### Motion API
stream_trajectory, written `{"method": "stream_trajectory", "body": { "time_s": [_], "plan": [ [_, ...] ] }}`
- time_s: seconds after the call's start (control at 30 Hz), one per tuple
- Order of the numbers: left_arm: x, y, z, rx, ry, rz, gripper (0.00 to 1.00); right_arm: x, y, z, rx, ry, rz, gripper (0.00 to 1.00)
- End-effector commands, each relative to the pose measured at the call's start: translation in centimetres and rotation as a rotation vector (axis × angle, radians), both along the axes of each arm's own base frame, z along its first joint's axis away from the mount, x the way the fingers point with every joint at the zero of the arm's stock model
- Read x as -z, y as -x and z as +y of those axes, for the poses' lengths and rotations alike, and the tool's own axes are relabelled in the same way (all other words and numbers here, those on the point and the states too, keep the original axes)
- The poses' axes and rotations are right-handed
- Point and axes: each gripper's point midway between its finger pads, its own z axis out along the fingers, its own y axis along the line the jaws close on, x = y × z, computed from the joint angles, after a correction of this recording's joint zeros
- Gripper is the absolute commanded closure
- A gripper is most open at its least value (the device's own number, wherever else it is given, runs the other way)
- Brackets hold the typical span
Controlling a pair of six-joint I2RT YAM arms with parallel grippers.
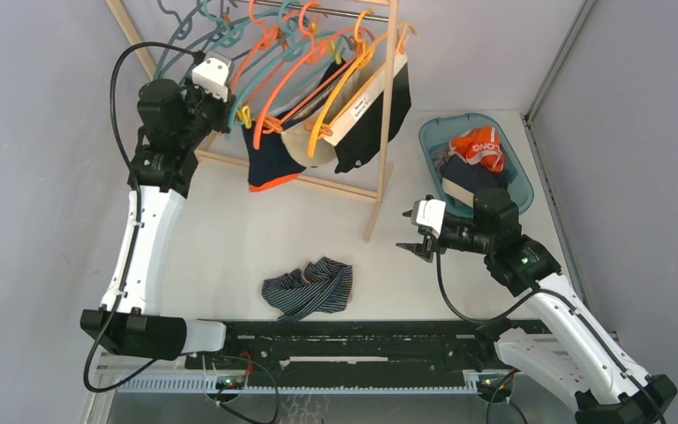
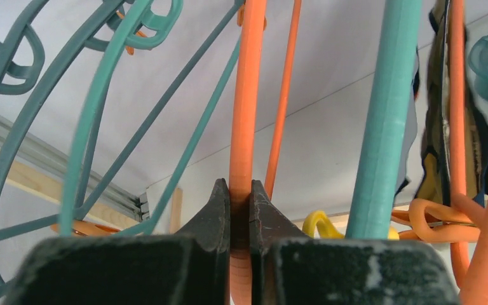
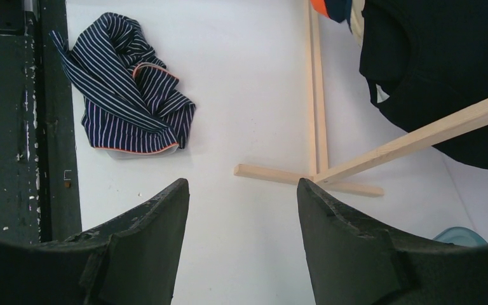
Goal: Remove the underwear clipped to the hanger
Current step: Place the hanger on the clothesline.
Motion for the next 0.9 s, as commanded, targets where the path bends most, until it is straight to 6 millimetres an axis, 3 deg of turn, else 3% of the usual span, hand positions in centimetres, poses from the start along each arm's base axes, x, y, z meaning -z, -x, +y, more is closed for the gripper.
{"method": "stream_trajectory", "body": {
  "time_s": [0.0,0.33,0.6,0.87],
  "plan": [
    [-4.8,1.4,0.7,-0.034,0.036,-0.162,1.0,-0.4,-0.2,0.2,-0.003,-0.005,-0.032,0.38],
    [-3.5,1.2,2.4,-0.112,-0.013,-0.097,1.0,-0.4,-0.2,0.3,-0.006,-0.003,-0.03,0.37],
    [-2.3,-0.1,4.5,-0.161,-0.028,-0.016,1.0,-0.4,0.0,0.3,-0.01,-0.004,-0.031,0.37],
    [-2.7,-1.7,7.4,-0.218,-0.015,-0.009,1.0,-0.3,0.1,0.3,-0.015,-0.002,-0.027,0.37]
  ]
}}
